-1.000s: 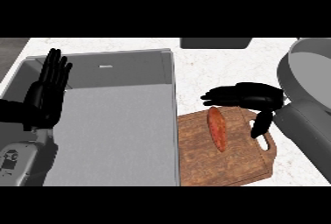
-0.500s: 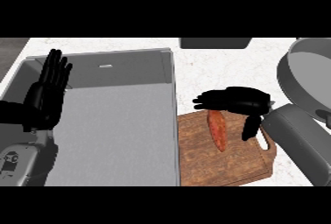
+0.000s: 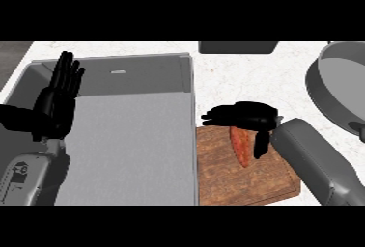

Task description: Pick the sweet potato from the cutting board and place it in the pot

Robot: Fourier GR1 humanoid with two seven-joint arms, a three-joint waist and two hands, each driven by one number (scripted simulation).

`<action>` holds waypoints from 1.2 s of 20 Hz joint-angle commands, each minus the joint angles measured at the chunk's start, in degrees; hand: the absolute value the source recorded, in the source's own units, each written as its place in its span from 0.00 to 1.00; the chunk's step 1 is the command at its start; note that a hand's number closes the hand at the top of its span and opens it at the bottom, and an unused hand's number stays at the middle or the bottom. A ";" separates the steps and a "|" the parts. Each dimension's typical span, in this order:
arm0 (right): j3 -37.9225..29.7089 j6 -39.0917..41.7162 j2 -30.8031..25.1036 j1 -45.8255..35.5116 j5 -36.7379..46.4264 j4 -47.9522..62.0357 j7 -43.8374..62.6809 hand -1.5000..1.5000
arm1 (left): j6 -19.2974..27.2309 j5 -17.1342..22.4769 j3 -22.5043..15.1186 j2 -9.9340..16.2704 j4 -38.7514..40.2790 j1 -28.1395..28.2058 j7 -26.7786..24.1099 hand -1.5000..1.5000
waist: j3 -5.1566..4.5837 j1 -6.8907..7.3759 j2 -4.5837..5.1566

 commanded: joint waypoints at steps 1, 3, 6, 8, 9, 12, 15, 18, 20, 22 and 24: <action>-0.33 -2.29 3.31 0.62 3.05 5.10 -4.35 0.00 | 3.05 -3.08 -2.20 -2.92 -3.02 0.82 0.57 0.50 | 0.09 0.16 0.08; -0.74 3.43 3.56 2.52 2.69 -3.38 1.47 0.00 | 1.04 -1.91 0.13 -1.69 -1.12 2.06 -0.44 0.50 | 0.05 -0.37 -0.09; 1.32 -3.01 5.44 1.92 5.11 4.78 -7.32 1.00 | -1.79 0.61 1.23 -0.22 -3.35 3.00 0.60 0.50 | 0.08 0.33 0.15; 3.20 -5.79 4.95 3.74 6.49 0.93 -9.82 1.00 | -2.71 0.83 1.65 0.15 -2.15 3.72 -0.12 0.50 | 0.07 0.04 0.08; 2.01 -7.21 5.20 4.46 6.27 1.23 -9.51 1.00 | -4.18 2.41 4.01 2.57 -3.42 2.64 1.05 0.50 | 0.08 0.05 0.05; 2.44 -6.98 4.25 6.77 6.70 -2.64 -10.44 1.00 | -1.36 -0.20 1.40 -0.95 -1.07 0.63 0.83 0.50 | 0.07 -0.68 0.01; 1.99 -6.44 4.31 6.68 7.44 -4.19 -10.43 1.00 | -2.54 -0.02 2.94 0.39 -0.92 0.88 0.06 0.50 | 0.06 -0.57 0.04; -0.38 -6.37 5.72 5.59 7.15 -4.54 -8.99 1.00 | -1.68 -1.03 1.91 -0.83 -1.93 1.87 0.33 0.50 | 0.06 -0.34 0.04; -0.89 -8.93 6.48 8.56 8.08 -6.42 -6.10 1.00 | -3.80 1.39 3.83 1.29 -3.45 2.11 2.54 0.50 | 0.06 -0.37 -0.07; -4.47 -9.81 4.59 7.21 7.47 -8.60 -5.61 1.00 | 0.59 -2.37 0.06 -2.09 -5.47 2.05 4.36 0.50 | 0.09 -0.49 -0.14; -7.41 -7.11 1.67 8.60 5.27 -13.61 -5.03 1.00 | -1.97 -0.80 2.82 -0.11 -3.21 2.73 1.81 0.50 | 0.04 -0.89 -0.18</action>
